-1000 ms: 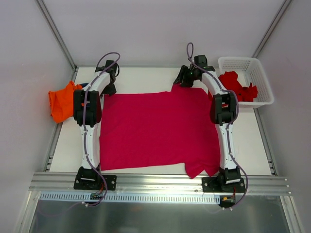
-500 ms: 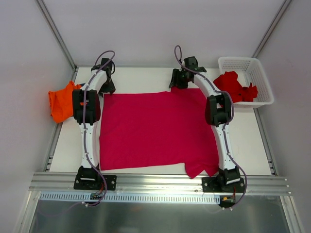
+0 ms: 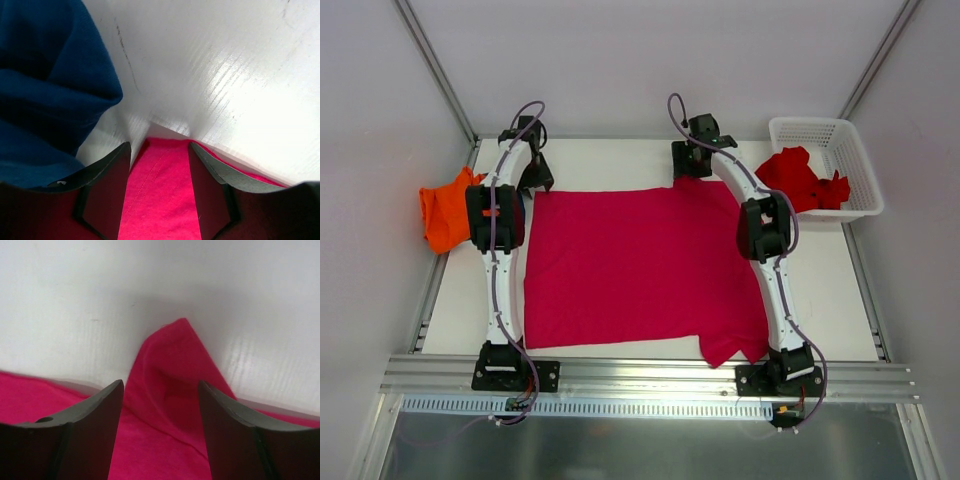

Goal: Fold and stack the t-shirts
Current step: Flatten the tshirt out, then fold the tshirt

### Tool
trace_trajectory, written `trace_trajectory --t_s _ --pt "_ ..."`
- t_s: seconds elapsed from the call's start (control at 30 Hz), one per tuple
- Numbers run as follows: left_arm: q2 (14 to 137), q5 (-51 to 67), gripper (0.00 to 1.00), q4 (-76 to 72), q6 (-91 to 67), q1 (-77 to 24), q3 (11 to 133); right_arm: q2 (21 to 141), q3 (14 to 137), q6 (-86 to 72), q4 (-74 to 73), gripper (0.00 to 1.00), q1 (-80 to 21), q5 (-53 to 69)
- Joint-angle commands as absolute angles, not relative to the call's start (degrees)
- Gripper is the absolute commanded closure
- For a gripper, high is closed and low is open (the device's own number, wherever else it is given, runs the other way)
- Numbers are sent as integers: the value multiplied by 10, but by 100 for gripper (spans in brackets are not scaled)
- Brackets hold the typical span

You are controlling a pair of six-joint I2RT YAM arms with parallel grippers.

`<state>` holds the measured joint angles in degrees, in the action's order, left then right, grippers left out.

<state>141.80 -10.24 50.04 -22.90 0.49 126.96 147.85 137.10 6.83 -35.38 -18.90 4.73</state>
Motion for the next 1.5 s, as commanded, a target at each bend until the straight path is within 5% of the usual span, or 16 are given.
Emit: trace_trajectory --t_s 0.0,0.23,0.33,0.47,0.57,1.0,1.47 --pt "1448 -59 50 534 -217 15 1291 1450 1393 117 -385 35 -212 -51" --pt "1462 -30 51 547 -214 23 1303 1459 1388 134 -384 37 -220 -84" --pt "1464 -27 58 548 -214 24 1304 1462 1389 133 -383 53 -220 -84" --pt "1467 -22 80 549 -215 26 1308 1464 1387 133 -384 86 -219 -84" --pt "1467 -26 100 551 -217 27 1308 1462 1381 134 -383 99 -220 -90" --pt "1414 -92 100 548 -226 13 1262 1362 1303 153 -352 100 -216 -156" --pt "1215 -158 100 525 -243 -51 1107 1184 1115 138 -357 100 -217 -192"
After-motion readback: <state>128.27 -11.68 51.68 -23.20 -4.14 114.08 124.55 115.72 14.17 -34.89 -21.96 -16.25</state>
